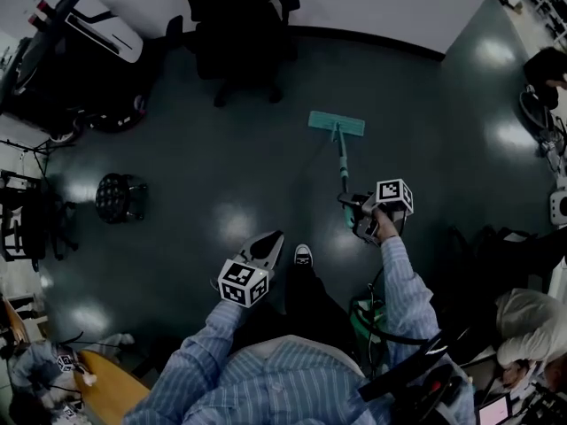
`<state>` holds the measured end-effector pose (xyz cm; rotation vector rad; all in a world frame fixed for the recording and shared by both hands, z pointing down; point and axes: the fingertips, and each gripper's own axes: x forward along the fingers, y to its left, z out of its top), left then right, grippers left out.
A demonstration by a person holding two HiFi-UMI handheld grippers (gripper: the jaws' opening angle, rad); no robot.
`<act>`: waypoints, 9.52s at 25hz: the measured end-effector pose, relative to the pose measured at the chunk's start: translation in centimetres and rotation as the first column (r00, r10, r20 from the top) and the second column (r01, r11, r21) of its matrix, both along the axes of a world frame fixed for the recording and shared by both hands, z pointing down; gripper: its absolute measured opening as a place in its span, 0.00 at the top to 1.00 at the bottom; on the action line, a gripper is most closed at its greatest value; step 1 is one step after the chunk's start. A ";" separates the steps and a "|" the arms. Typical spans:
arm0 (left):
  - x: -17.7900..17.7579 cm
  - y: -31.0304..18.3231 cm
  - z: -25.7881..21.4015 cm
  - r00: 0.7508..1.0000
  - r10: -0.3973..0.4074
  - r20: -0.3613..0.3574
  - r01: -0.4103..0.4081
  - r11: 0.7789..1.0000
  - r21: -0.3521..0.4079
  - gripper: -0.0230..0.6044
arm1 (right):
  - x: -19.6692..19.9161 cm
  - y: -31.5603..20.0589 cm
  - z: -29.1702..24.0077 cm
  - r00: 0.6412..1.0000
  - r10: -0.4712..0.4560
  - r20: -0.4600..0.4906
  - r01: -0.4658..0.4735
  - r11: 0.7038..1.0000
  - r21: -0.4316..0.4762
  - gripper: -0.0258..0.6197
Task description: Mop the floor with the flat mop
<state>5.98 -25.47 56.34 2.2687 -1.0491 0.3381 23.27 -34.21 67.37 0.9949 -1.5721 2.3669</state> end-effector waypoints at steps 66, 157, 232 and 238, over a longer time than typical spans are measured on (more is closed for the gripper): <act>-17.4 25.3 4.5 0.984 0.181 -0.007 -0.181 0.983 -0.016 0.94 | -12.5 37.4 2.0 0.967 0.202 -0.157 -0.220 0.970 -0.105 0.76; -22.0 10.4 6.8 0.972 -0.234 -0.025 0.223 0.949 -0.222 0.94 | -12.9 -13.7 7.0 0.957 0.223 -0.185 -0.236 0.970 -0.050 0.78; -2.6 43.5 -2.0 0.992 0.091 -0.085 -0.080 0.989 0.124 0.94 | -2.8 70.2 0.7 0.985 -0.149 -0.091 0.133 0.979 -0.154 0.77; -3.7 43.5 -1.9 0.993 0.074 -0.092 -0.063 0.992 0.108 0.94 | -3.3 70.1 0.5 0.984 -0.150 -0.094 0.134 0.978 -0.159 0.77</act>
